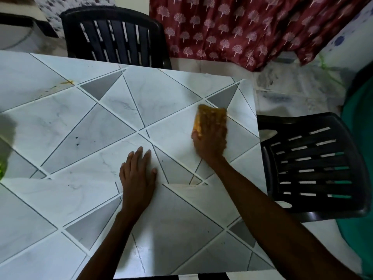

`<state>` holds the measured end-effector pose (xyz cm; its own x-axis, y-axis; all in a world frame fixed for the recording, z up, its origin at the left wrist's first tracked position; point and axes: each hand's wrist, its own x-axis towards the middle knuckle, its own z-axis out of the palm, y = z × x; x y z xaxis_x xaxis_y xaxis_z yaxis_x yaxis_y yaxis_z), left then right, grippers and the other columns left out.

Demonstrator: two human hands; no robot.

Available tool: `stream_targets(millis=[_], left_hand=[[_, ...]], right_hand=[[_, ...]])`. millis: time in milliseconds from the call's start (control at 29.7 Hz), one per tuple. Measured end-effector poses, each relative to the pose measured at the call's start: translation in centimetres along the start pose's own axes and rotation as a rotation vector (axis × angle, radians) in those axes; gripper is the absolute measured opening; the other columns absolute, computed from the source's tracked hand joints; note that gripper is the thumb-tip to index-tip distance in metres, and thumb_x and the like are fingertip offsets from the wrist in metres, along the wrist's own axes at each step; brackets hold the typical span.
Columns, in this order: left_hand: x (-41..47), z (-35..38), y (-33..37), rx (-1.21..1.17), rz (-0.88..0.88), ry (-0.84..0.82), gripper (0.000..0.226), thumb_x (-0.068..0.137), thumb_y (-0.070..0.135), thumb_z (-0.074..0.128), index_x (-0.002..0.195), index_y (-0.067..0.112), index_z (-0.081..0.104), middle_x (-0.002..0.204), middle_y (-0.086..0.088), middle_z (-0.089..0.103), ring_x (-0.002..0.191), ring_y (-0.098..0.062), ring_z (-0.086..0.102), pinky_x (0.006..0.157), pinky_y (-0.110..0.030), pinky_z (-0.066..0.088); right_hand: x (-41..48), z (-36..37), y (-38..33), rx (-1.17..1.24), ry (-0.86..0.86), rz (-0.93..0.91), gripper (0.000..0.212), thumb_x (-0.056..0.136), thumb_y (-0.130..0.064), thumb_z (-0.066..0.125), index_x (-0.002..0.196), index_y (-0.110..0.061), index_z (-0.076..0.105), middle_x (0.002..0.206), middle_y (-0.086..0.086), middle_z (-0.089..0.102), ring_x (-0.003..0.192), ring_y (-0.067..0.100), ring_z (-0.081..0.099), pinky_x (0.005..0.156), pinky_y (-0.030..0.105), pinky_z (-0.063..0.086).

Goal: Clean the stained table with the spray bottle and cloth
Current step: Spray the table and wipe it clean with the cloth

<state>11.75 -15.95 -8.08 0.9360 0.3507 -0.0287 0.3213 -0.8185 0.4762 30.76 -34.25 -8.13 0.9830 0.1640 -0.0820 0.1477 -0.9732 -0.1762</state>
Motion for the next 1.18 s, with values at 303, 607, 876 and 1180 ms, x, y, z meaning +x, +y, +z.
stream_targets(millis=[303, 607, 876, 1180], left_hand=[[0.0, -4.8, -8.7, 0.028, -0.157, 0.144, 0.057, 0.097, 0.042, 0.04, 0.144, 0.01, 0.045, 0.154, -0.013, 0.039, 0.142, -0.037, 0.034, 0.111, -0.052, 0.032], [-1.4, -4.5, -9.7, 0.026, -0.149, 0.143, 0.055, 0.098, 0.033, 0.046, 0.144, 0.003, 0.044, 0.153, -0.018, 0.039, 0.142, -0.039, 0.034, 0.113, -0.053, 0.03], [-4.0, -7.6, -14.5, 0.097, -0.223, 0.187, 0.053, 0.099, 0.029, 0.033, 0.143, 0.003, 0.044, 0.153, -0.017, 0.04, 0.139, -0.04, 0.037, 0.105, -0.055, 0.037], [-7.3, -8.7, -14.9, -0.004, -0.304, 0.249, 0.053, 0.097, 0.029, 0.036, 0.14, 0.0, 0.048, 0.15, -0.019, 0.043, 0.139, -0.04, 0.038, 0.108, -0.057, 0.036]], right_hand=[[-18.7, 0.9, -2.2, -0.04, -0.165, -0.926, 0.071, 0.092, -0.042, 0.054, 0.157, -0.025, 0.031, 0.167, 0.004, 0.021, 0.154, 0.041, 0.013, 0.117, 0.06, 0.026], [-0.2, 0.7, -0.7, -0.027, 0.036, -0.145, 0.074, 0.094, -0.052, 0.039, 0.158, -0.017, 0.028, 0.164, 0.017, 0.026, 0.149, 0.047, 0.023, 0.116, 0.059, 0.029], [-4.0, 4.3, -22.3, -0.091, -0.038, -0.818, 0.075, 0.091, -0.051, 0.044, 0.159, -0.029, 0.025, 0.168, 0.002, 0.021, 0.154, 0.04, 0.013, 0.121, 0.053, 0.021], [-10.2, 1.8, -5.2, -0.159, -0.2, -1.025, 0.074, 0.092, -0.05, 0.054, 0.158, -0.029, 0.028, 0.167, 0.005, 0.021, 0.154, 0.037, 0.017, 0.114, 0.059, 0.031]])
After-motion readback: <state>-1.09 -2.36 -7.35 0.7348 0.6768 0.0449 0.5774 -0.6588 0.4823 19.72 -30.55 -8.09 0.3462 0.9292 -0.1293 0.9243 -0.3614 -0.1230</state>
